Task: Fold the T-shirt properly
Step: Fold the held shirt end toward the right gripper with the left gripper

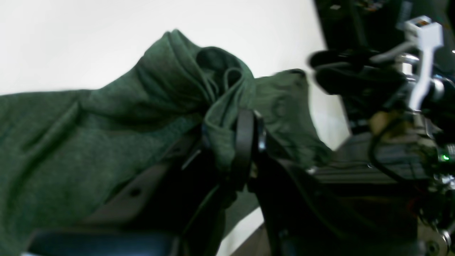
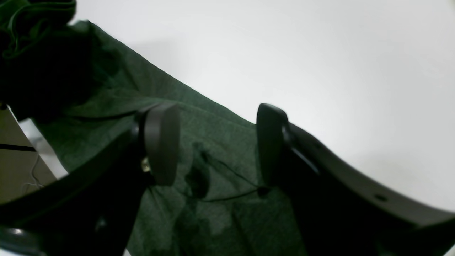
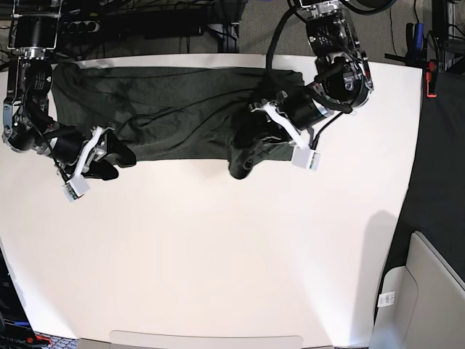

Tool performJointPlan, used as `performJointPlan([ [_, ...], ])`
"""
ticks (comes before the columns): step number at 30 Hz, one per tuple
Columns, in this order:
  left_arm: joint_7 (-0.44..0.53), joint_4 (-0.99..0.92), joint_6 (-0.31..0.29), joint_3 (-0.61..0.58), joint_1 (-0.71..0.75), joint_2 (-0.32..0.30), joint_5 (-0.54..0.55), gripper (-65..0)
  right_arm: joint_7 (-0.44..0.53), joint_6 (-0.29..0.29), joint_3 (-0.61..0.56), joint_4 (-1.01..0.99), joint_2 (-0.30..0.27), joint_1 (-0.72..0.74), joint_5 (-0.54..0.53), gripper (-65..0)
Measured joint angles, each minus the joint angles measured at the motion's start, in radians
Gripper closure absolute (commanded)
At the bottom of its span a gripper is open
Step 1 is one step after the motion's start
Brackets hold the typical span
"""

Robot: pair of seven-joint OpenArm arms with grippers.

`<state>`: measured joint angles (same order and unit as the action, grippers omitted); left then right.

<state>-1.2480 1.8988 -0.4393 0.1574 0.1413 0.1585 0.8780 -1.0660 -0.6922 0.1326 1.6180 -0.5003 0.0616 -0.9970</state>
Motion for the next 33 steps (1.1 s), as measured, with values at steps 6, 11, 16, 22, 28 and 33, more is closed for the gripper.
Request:
performJointPlan([
  [6, 0.002, -0.003, 0.001, -0.048, -0.013, -0.006, -0.007, -3.1, 0.000, 0.000, 0.000, 0.000, 0.008, 0.003, 0.000, -34.4],
  [11, 0.002, -0.019, 0.001, -0.048, -0.011, -0.006, -0.005, -3.1, 0.000, 0.000, 0.000, 0.000, 0.006, 0.003, -0.001, -34.4],
  [16, -0.005, -0.020, 0.000, -0.100, -0.023, -0.007, -0.003, -3.2, 0.000, 0.000, 0.000, 0.000, 0.006, 0.005, 0.000, -34.4],
  [22, -0.005, -0.055, 0.001, -0.178, -0.027, -0.007, -0.006, -3.2, 0.001, 0.000, 0.000, 0.000, 0.008, 0.005, -0.003, -34.4],
  [28, -0.004, -0.118, 0.001, -0.198, -0.061, -0.006, -0.008, -3.2, 0.000, 0.000, 0.000, 0.000, 0.008, 0.005, -0.003, -34.4],
  [33, -0.005, -0.122, 0.001, -0.198, -0.070, -0.008, -0.010, -10.4, 0.000, 0.000, 0.000, 0.000, 0.011, 0.005, -0.004, -34.4],
])
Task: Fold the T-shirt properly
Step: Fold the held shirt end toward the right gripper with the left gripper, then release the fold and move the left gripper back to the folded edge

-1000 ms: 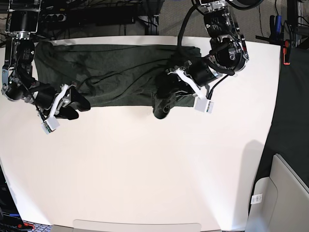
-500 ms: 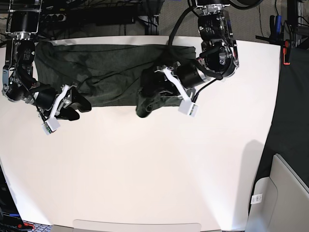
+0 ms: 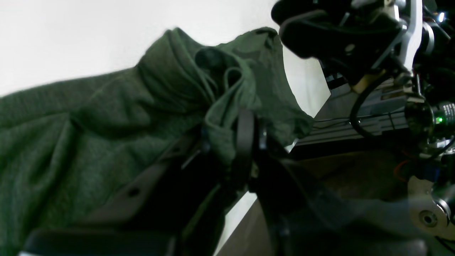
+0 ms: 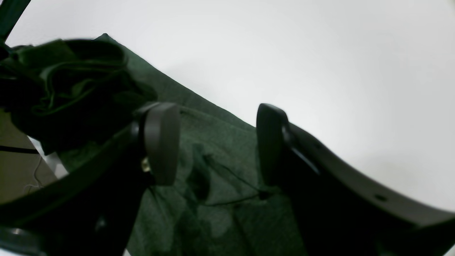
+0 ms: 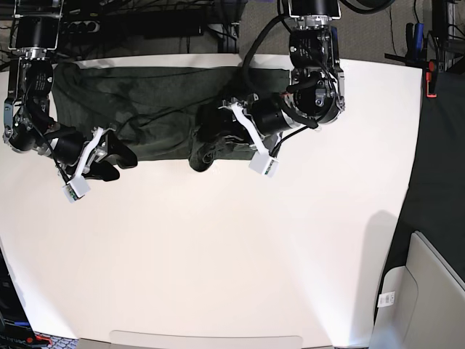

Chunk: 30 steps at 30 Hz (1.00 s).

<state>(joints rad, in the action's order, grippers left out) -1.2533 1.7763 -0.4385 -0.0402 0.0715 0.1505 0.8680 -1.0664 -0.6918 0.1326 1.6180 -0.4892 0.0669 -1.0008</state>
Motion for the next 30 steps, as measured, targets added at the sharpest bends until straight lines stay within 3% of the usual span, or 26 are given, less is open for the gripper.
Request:
performJointPlan([
  [4, -0.036, 0.000, 0.000, 0.003, 0.001, -0.001, 0.006, -19.9, 0.000, 0.000, 0.001, 0.000, 0.019, -0.001, 0.000, -34.4],
  [8, -0.034, 0.016, 0.000, 0.009, 0.001, -0.035, 0.008, -24.4, 0.000, 0.000, 0.001, 0.000, 0.016, 0.000, 0.004, -34.4],
  [14, -0.040, 0.059, 0.000, 0.148, 0.004, -0.083, 0.007, -24.8, 0.000, 0.000, 0.019, 0.000, 0.016, 0.000, 0.004, -34.4],
  [18, -0.040, 0.059, 0.000, 0.167, 0.020, -0.172, 0.013, -24.8, 0.000, 0.000, 0.021, 0.000, 0.017, -0.001, 0.003, -34.4],
  [23, -0.037, 0.052, 0.000, 0.170, 0.096, -0.211, 0.003, -24.7, 0.000, 0.000, 0.021, 0.000, 0.016, -0.001, 0.003, -34.4],
  [30, -0.026, 0.051, 0.000, -0.014, 0.101, -0.206, 0.014, -24.7, 0.000, 0.000, 0.024, 0.000, 0.050, 0.005, 0.004, -34.4],
])
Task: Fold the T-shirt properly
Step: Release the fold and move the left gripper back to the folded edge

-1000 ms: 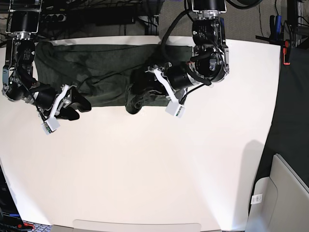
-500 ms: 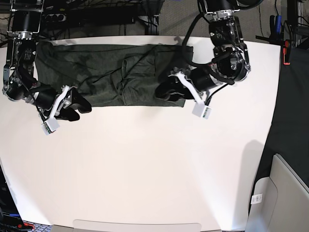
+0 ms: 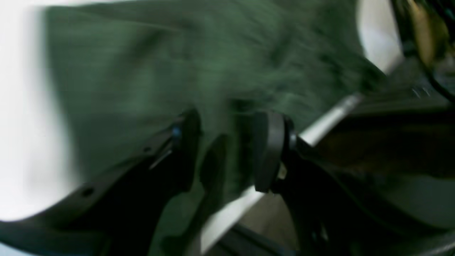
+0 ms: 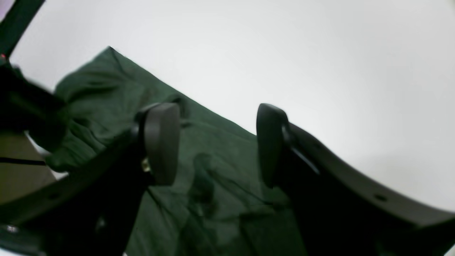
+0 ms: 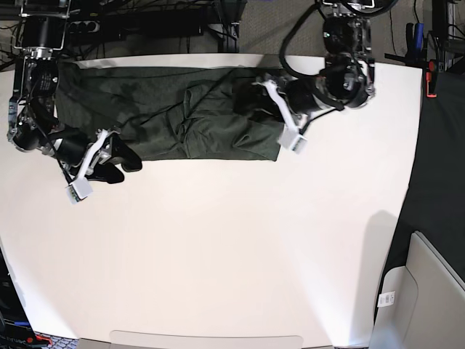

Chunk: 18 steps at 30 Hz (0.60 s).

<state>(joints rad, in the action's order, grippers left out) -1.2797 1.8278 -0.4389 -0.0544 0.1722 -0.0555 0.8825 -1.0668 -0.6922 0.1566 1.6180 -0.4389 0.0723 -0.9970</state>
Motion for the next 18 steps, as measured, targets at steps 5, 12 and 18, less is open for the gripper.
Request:
performJointPlan([
  [5, 0.041, 0.000, 0.000, -0.084, -0.001, -0.006, -0.003, -24.7, 0.001, 0.000, 0.000, 0.000, 0.002, 0.002, 0.000, -34.4],
  [12, 0.048, -0.035, 0.000, -0.154, -0.006, 0.009, -0.008, -24.7, 0.000, 0.000, 0.000, 0.000, -0.006, -0.003, -0.001, -34.4],
  [18, 0.050, -0.035, 0.000, -0.194, -0.023, 0.005, -0.008, -24.7, 0.001, 0.000, 0.000, 0.000, -0.003, -0.003, -0.001, -34.4],
])
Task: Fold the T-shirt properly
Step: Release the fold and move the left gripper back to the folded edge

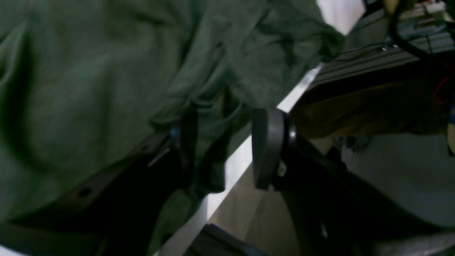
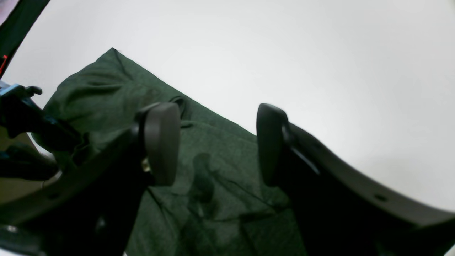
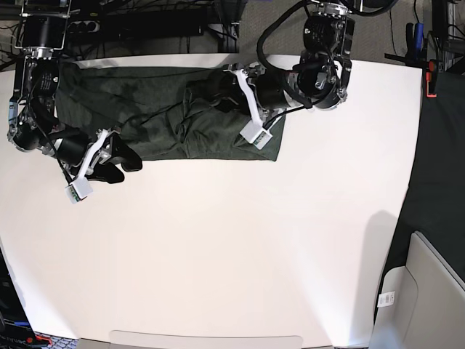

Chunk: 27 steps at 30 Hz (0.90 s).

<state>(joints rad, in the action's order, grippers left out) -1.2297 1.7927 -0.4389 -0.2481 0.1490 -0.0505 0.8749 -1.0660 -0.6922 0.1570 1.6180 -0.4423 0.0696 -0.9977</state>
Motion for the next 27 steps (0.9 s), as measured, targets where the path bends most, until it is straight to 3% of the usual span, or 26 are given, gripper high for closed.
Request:
performJointPlan([
  [7, -0.008, 0.010, 0.000, -0.019, 0.001, -0.010, 0.005, -24.7, 0.000, 0.000, 0.000, 0.000, 0.000, 0.000, 0.000, -34.4],
  [10, -0.006, 0.026, -0.004, -0.030, 0.001, -0.028, 0.060, -24.7, 0.000, 0.000, 0.000, 0.000, -0.001, 0.000, 0.000, -34.4],
  [18, 0.000, 0.027, 0.000, 0.257, -0.026, -0.144, 0.106, -24.5, 0.002, 0.000, 0.051, 0.000, -0.017, -0.018, -0.007, -34.4],
  [22, -0.013, 0.013, -0.005, 0.342, -0.022, -0.161, 0.121, -27.2, -0.003, 0.000, 0.090, 0.002, -0.032, -0.041, -0.009, -34.4],
  [27, -0.003, -0.114, -0.001, 0.383, -0.026, -0.166, 0.118, -27.2, -0.005, 0.000, 0.106, 0.003, -0.096, -0.056, -0.005, -34.4],
])
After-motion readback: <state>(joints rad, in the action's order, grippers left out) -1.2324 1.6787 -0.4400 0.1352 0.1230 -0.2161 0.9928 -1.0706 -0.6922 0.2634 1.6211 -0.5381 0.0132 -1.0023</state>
